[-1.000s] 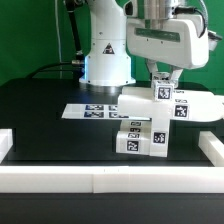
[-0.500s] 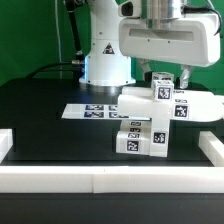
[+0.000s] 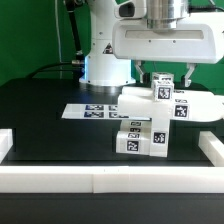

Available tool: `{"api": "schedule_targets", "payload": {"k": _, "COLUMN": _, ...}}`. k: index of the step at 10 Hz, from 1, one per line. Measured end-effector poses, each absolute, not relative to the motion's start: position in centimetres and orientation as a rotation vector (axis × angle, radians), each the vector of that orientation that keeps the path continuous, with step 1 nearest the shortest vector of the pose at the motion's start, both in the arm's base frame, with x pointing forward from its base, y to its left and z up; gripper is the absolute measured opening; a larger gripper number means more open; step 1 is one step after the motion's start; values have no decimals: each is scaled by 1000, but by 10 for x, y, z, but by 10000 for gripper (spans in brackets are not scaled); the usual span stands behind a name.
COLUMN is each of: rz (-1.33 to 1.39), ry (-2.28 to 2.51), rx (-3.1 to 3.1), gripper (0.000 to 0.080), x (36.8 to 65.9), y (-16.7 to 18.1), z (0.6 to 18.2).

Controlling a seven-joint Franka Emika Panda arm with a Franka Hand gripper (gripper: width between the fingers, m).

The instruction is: Assemble chair

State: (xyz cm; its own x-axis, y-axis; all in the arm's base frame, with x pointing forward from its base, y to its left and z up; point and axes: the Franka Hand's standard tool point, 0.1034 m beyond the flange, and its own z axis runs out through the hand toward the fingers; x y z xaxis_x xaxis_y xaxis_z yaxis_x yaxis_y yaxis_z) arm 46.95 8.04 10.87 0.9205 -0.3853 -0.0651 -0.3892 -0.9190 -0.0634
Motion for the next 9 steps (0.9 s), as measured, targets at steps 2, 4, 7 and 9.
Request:
{"api": "schedule_targets", "payload": {"k": 2, "rz": 71, "ry": 406, "rx": -3036, "gripper": 649, "x": 470, "y": 80, "z": 109}}
{"api": "schedule_targets", "payload": {"k": 4, "rz": 66, "ry": 274, "rx": -3049, "gripper": 649, "x": 470, "y": 80, "z": 109}}
{"api": "schedule_targets", "payload": {"k": 7, "rz": 53, "ry": -125, "rx": -3082, "gripper": 649, "x": 470, "y": 78, "z": 109}}
{"api": "schedule_targets", "payload": {"k": 9, "rz": 46, "ry": -275, "rx": -3082, "gripper": 649, "x": 471, "y": 78, "z": 109}}
